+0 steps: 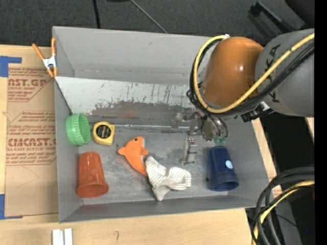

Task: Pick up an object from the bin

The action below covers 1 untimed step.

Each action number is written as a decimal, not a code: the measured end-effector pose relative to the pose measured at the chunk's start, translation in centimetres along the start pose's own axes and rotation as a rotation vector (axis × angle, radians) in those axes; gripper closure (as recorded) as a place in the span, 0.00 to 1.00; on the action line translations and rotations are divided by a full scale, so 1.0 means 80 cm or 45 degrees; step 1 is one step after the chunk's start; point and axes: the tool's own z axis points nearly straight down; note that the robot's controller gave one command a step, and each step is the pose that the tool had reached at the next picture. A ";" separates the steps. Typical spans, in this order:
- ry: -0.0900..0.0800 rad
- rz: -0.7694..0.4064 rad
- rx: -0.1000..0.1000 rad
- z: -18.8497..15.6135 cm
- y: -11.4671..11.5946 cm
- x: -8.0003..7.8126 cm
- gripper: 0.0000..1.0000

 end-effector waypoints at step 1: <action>-0.010 0.000 0.000 -0.006 0.000 -0.002 0.00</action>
Offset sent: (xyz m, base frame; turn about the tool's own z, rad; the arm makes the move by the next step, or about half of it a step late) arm -0.0032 0.0731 -0.0873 -0.1602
